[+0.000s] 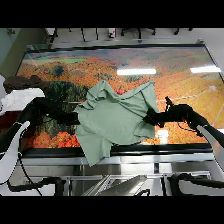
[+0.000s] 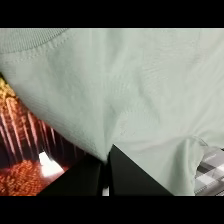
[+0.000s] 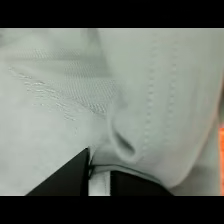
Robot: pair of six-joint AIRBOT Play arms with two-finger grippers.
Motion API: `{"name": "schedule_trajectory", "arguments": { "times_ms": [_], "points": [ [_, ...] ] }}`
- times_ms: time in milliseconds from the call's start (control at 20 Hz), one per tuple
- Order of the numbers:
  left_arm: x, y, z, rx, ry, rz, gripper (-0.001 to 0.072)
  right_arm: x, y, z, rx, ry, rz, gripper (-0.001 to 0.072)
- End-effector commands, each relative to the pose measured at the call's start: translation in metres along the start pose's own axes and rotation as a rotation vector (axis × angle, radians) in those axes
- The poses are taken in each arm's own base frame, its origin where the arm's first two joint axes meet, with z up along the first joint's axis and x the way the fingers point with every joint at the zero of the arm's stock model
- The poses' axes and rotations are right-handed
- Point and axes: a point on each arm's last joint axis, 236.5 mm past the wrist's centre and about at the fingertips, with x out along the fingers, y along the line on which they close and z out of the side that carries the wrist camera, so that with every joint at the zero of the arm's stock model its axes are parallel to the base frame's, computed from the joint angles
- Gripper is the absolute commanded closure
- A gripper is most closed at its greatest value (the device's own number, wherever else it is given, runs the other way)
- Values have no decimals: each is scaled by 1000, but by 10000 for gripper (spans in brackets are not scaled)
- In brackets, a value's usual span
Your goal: Fold the shirts.
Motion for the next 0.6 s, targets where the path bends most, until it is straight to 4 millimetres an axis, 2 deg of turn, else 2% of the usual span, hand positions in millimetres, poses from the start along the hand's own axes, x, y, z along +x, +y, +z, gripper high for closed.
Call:
{"name": "schedule_trajectory", "arguments": {
  "times_ms": [0, 50, 100, 150, 200, 250, 300, 350, 400, 450, 500, 550],
  "points": [
    [-2, -2, -1, 0, 3, -7, 692, 5, -5, -2, -6, 19, -8, 693],
    [-5, -5, 0, 4, -7, -12, 692, 1, 1, -2, -24, 14, 2, 695],
    [-13, -10, 3, 18, -36, -10, 692, -9, 15, -2, -54, 5, 33, 695],
    [-31, -21, 10, 45, -89, -16, 692, -30, 45, -1, -109, -16, 109, 695],
    [-59, -38, 21, 80, -166, -28, 692, -61, 83, 3, -176, -57, 197, 695],
    [-102, -63, 35, 123, -289, -56, 692, -109, 128, 7, -273, -130, 285, 695],
    [-154, -91, 46, 164, -436, -82, 692, -164, 169, 9, -384, -234, 347, 695],
    [-223, -123, 51, 208, -632, -90, 692, -233, 210, 7, -509, -392, 396, 695],
    [-295, -153, 43, 261, -835, -79, 692, -299, 244, -1, -616, -557, 429, 695],
    [-372, -187, 21, 326, -1067, -68, 692, -368, 272, -18, -735, -741, 442, 695],
    [-438, -217, -12, 387, -1277, -63, 692, -420, 291, -40, -819, -883, 439, 694],
    [-497, -245, -57, 447, -1479, -58, 692, -463, 305, -67, -897, -1009, 425, 695]
  ]
}}
